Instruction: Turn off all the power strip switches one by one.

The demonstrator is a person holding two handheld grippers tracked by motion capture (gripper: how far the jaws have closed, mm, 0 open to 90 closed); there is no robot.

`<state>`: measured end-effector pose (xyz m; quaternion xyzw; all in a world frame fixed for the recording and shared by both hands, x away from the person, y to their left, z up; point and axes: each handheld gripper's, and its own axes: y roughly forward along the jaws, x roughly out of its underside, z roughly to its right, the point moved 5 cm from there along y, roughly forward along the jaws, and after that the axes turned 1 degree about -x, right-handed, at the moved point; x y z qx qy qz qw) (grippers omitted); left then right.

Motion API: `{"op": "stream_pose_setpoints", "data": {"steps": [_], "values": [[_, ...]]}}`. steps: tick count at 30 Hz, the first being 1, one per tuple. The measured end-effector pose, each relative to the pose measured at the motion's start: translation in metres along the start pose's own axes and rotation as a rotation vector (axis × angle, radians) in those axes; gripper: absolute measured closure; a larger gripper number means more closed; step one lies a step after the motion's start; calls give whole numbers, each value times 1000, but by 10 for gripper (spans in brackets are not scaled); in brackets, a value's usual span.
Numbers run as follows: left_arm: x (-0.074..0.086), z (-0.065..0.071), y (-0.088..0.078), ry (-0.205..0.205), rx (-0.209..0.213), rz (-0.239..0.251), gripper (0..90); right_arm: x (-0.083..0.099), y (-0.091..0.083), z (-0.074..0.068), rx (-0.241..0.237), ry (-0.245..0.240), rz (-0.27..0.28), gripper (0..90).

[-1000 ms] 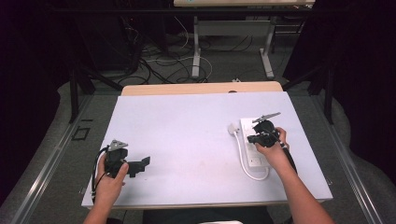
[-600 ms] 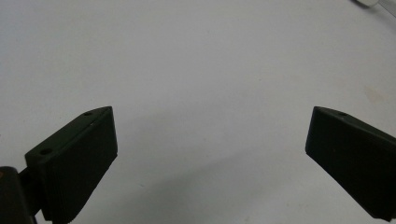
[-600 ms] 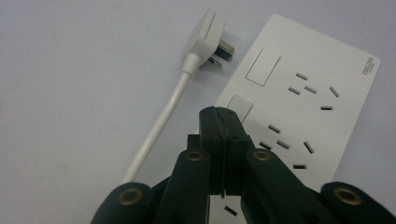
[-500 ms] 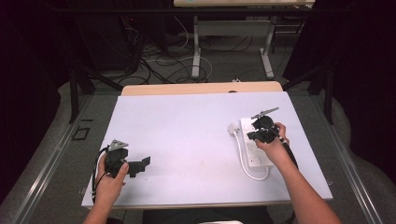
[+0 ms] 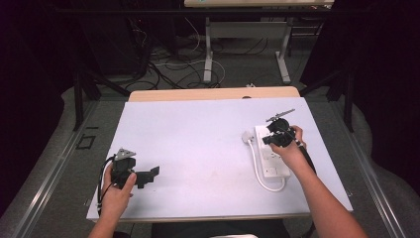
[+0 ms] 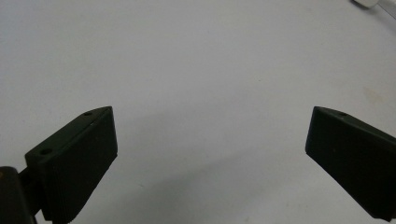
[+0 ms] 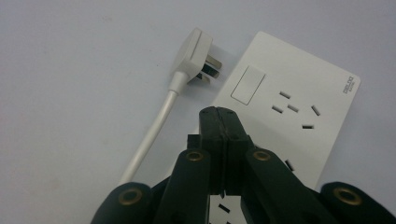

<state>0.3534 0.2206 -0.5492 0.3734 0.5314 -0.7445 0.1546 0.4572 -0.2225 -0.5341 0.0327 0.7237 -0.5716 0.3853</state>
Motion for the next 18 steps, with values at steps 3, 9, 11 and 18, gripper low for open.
{"op": "stream_pose_setpoints", "data": {"steps": [3, 9, 11, 18], "values": [[0, 0, 0, 0, 0, 0, 22, -3, 1, 2, 3, -2, -1, 900], [0, 0, 0, 0, -2, -1, 22, -11, 3, 3, 11, 10, -4, 900], [0, 0, 0, 1, -2, -3, 22, -12, 4, 3, 10, 5, -4, 900], [0, 0, 0, -7, 2, 0, 22, -15, 13, 5, 15, 10, -21, 900]]}}
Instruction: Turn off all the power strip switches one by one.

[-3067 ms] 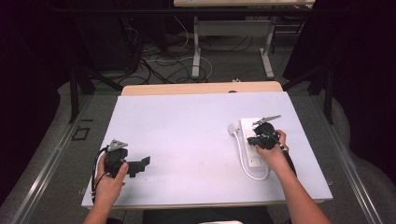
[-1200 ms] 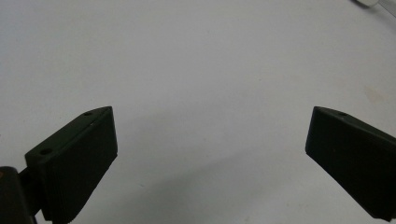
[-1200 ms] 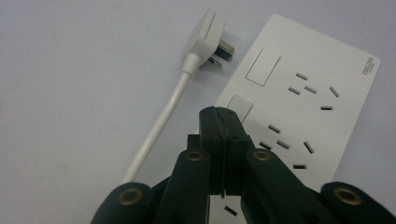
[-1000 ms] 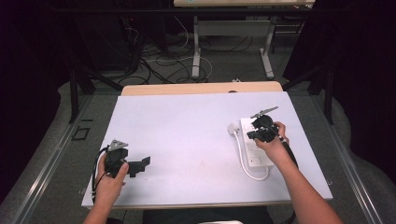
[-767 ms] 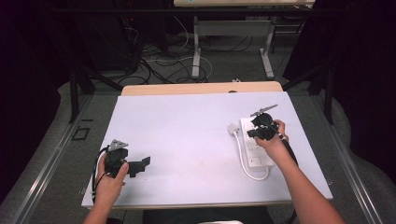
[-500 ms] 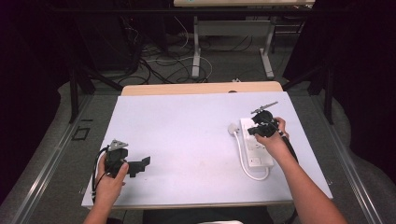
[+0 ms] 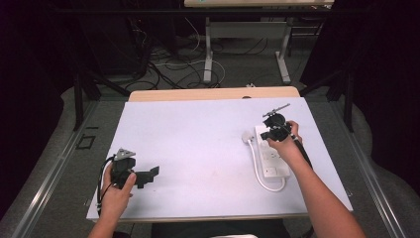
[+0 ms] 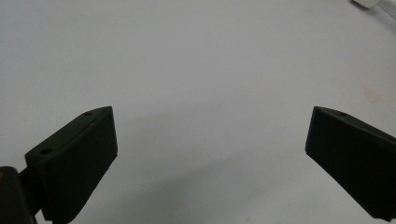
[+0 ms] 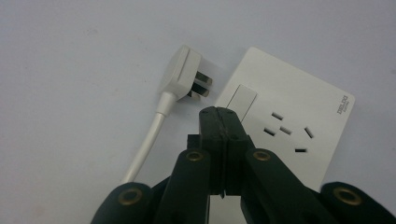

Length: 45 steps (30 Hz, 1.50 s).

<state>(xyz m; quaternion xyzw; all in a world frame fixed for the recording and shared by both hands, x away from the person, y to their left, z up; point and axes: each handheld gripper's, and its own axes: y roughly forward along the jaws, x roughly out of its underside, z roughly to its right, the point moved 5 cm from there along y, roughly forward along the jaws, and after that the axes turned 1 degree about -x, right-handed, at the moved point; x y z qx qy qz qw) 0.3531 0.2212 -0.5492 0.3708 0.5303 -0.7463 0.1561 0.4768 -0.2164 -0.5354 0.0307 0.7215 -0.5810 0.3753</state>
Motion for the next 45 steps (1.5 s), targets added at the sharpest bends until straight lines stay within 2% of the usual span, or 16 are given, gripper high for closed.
{"op": "stream_pose_setpoints", "data": {"steps": [1, 6, 13, 15, 18, 20, 24, 25, 28, 29, 33, 34, 36, 45], "values": [[0, 0, 0, 2, 1, -7, 22, 0, 2, 0, -1, 18, -11, 900], [0, 0, 0, 6, -2, -2, 22, 1, 7, 3, 0, 14, -21, 900], [0, 0, 0, 3, 0, -8, 22, 2, 12, 2, 2, 35, -48, 900], [0, 0, 1, 4, -2, -5, 22, 2, 13, 2, -2, 19, -49, 900], [0, 0, 0, 2, 0, -8, 22, 2, 15, 2, -7, 22, -40, 900], [0, 0, 0, -1, -3, 1, 22, 3, 15, 1, 2, 24, -62, 900], [0, 0, 0, 2, 0, -8, 22, 3, 17, 0, 3, 25, -67, 900], [1, 0, 0, 2, 0, -8, 22, 3, 17, 0, -5, 10, -67, 900], [1, 0, 0, 2, 0, -8, 22, 4, 19, -1, 6, 20, -73, 900], [1, 0, 0, 2, 0, -8, 22, 4, 19, -1, 1, 6, -73, 900], [0, 0, 0, 1, -1, -1, 22, 4, 19, -1, -1, 7, -77, 900], [1, 0, 0, 2, 0, -4, 22, 4, 21, -1, -13, 11, -53, 900], [1, 0, 0, 1, 0, -4, 22, 5, 19, 0, 4, 17, -80, 900], [0, -1, 0, 1, -2, 3, 22, 5, 20, -1, -1, 24, -78, 900]]}}
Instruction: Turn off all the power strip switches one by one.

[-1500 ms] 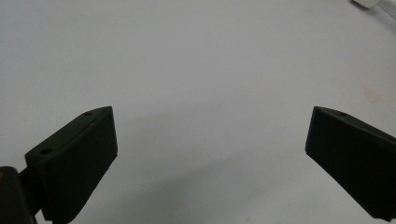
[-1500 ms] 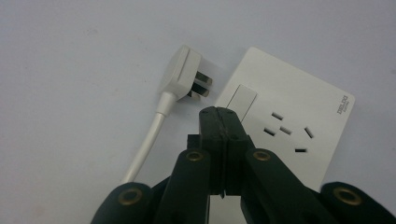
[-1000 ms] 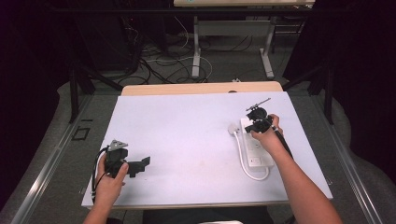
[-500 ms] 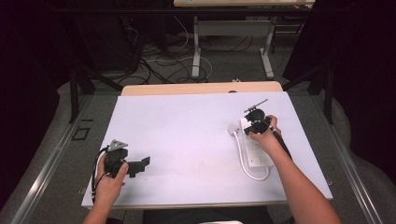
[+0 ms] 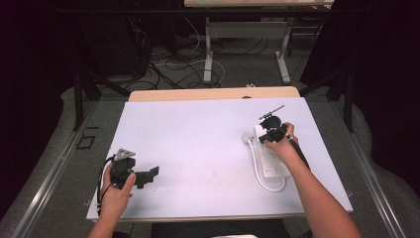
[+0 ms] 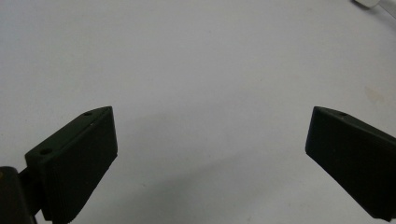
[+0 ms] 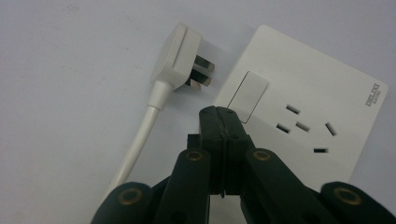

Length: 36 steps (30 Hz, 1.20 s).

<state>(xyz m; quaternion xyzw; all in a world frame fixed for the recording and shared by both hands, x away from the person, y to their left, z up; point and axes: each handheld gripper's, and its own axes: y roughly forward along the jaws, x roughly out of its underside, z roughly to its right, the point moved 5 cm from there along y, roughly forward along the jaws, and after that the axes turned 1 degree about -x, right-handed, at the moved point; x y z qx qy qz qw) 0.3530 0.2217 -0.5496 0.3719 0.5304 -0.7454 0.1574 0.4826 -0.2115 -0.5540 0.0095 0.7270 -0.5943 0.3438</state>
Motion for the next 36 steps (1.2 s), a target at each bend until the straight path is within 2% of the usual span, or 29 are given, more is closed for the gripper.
{"op": "stream_pose_setpoints", "data": {"steps": [9, 20, 23, 24, 27, 29, 36], "values": [[0, 0, 0, 1, 0, 1, 22, 0, 0, 0, -4, 7, 0, 900], [0, 0, 0, 0, 0, 0, 22, 1, 0, 0, 0, -20, 9, 900], [0, 0, 0, -1, 0, 1, 22, 1, 2, 0, 14, -25, -2, 900], [0, 0, 0, -1, 0, 2, 22, 1, 2, 1, 34, -32, 2, 900], [0, -1, 0, -1, 0, 4, 22, 1, 2, 0, 40, -26, 4, 900], [0, -1, 0, -2, 0, 3, 22, 1, 2, 0, 47, -42, 3, 900], [0, 0, 0, -2, 0, 2, 22, 1, 3, 1, 19, -21, 22, 900]]}}
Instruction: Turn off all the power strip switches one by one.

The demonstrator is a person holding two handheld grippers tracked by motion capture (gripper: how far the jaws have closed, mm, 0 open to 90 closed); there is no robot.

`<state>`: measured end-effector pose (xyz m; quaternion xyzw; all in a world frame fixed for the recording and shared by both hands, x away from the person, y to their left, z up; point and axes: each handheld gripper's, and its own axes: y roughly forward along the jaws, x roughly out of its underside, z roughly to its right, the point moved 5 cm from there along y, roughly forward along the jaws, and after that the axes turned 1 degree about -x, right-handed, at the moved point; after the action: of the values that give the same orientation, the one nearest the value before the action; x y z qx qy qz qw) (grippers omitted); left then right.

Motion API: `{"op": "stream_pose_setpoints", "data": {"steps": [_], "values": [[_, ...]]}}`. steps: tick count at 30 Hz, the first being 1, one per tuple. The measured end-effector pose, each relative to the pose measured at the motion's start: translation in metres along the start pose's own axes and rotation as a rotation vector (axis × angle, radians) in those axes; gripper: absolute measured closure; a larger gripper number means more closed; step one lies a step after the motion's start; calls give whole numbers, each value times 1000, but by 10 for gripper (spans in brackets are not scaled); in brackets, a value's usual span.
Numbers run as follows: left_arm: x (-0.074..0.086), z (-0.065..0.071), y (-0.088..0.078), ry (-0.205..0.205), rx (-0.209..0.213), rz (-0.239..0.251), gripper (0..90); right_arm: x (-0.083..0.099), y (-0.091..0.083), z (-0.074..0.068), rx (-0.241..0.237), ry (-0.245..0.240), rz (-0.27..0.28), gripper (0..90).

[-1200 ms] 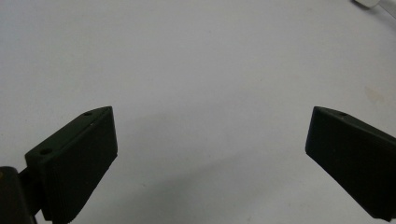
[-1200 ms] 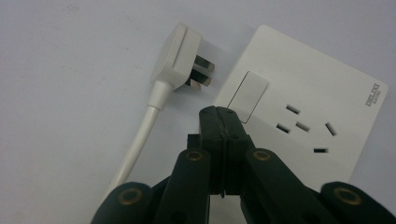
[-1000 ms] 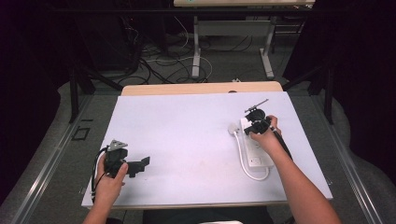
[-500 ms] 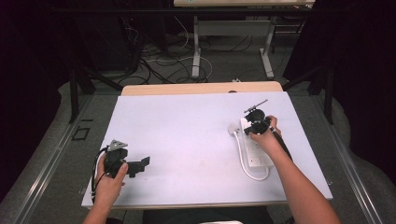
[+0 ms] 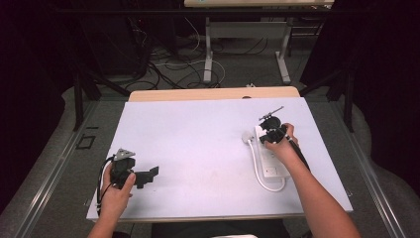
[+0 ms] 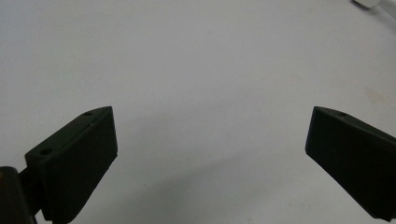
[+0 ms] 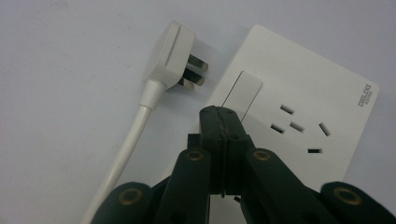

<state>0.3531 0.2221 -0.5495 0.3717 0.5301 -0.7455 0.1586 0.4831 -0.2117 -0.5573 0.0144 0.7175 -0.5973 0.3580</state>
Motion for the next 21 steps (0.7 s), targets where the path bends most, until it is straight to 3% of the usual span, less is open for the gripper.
{"op": "stream_pose_setpoints", "data": {"steps": [17, 18, 20, 21], "values": [[0, -1, 0, -1, 0, -1, 22, 0, -1, 4, -9, -3, -12, 900], [0, -1, 0, 0, 0, -2, 22, 0, 0, 3, -10, 22, -13, 900], [0, -1, 0, 0, -1, -3, 22, 0, -1, 5, -25, 6, -18, 900], [0, -1, 0, 0, -1, -3, 22, -1, 0, 4, -41, 30, -7, 900]]}}
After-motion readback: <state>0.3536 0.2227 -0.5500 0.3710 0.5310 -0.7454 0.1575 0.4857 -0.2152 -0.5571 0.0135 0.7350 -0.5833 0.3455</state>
